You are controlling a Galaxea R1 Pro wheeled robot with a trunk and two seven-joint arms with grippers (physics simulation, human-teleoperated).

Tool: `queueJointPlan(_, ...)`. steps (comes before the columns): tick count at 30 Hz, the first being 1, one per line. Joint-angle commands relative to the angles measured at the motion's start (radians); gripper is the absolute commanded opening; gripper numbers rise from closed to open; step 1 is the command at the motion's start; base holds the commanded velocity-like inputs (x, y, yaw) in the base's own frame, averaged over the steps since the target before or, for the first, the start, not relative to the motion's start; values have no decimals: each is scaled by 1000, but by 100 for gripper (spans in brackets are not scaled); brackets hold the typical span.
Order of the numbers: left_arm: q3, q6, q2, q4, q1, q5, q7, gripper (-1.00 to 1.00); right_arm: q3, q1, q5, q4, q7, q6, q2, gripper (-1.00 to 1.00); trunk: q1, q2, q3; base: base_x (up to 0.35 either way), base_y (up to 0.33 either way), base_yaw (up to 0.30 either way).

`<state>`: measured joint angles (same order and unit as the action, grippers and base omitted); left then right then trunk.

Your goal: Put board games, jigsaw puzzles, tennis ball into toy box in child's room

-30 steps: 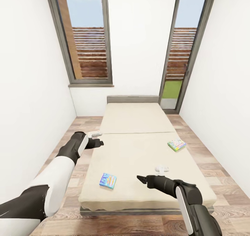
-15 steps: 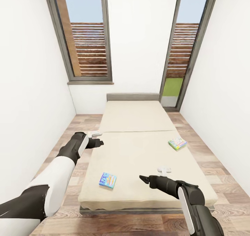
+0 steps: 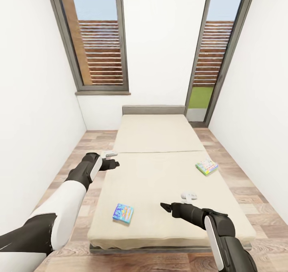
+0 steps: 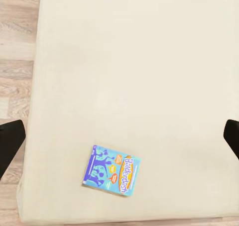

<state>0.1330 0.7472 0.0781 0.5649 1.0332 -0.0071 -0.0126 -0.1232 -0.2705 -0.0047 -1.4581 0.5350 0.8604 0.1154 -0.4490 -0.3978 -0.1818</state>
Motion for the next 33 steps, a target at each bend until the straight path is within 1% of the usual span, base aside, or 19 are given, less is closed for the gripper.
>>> queueJointPlan(1, 7, 5, 1, 1, 1, -1, -1, 100, -3, -1, -1, -1, 4, 6, 1, 100, -1, -2, -4, 213, 0, 0)
queueJointPlan(10, 7, 4, 2, 1, -1, -2, -1, 100, -3, -1, -3, -1, 4, 5, 1, 100, -1, -2, -16, 90, 0, 0)
queueJointPlan(25, 6, 1, 2, 1, -5, -2, -1, 100, -3, -1, -4, -1, 5, 6, 1, 100, -1, -2, -18, 5, 0, 0)
queueJointPlan(30, 5, -19, 2, -2, -5, -1, -1, 100, -3, -1, -5, -3, 9, 10, 0, 100, -1, -2, -18, 0, 0, 0)
queueJointPlan(33, 5, -37, 2, -28, -5, -2, 0, 100, -2, -1, -6, -11, 10, 15, 0, 100, -1, -2, -18, 0, 0, 0)
